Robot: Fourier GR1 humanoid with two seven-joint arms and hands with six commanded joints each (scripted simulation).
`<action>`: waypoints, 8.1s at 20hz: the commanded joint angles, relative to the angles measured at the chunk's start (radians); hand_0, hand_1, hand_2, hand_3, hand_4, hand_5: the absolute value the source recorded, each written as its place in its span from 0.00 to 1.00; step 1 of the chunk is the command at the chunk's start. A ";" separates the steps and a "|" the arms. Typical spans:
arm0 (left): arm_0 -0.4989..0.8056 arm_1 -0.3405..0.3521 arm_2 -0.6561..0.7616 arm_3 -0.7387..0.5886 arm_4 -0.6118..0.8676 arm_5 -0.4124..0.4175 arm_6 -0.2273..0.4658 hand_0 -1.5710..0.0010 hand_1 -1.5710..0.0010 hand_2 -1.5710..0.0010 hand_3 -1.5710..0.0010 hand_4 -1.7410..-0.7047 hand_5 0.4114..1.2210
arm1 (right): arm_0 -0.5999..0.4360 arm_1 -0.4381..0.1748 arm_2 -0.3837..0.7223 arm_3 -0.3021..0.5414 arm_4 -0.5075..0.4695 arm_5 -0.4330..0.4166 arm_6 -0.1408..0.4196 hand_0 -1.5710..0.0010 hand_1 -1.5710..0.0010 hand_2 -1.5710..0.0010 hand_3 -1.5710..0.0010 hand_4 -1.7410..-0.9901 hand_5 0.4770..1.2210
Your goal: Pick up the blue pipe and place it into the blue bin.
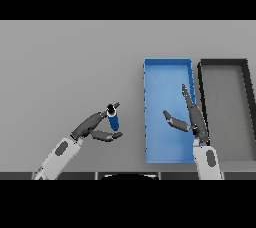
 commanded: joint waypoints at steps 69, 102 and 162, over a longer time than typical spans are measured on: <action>-0.060 -0.331 0.098 -0.117 -0.131 -0.121 0.002 0.00 0.00 0.00 0.00 0.26 1.00 | -0.304 -0.184 0.218 -0.398 -0.351 0.342 0.435 1.00 1.00 1.00 1.00 0.69 0.06; -0.055 -0.355 0.126 -0.098 -0.135 -0.191 -0.022 0.25 0.30 0.32 0.46 0.22 1.00 | -0.486 0.051 0.329 -0.164 -0.371 0.368 0.403 0.01 0.01 0.01 0.01 0.33 0.97; -0.048 -0.317 0.170 -0.090 -0.221 -0.198 0.084 1.00 1.00 1.00 1.00 0.79 0.09 | -0.491 -0.496 0.336 0.210 -0.819 -0.404 0.669 0.00 0.00 0.00 0.67 0.11 1.00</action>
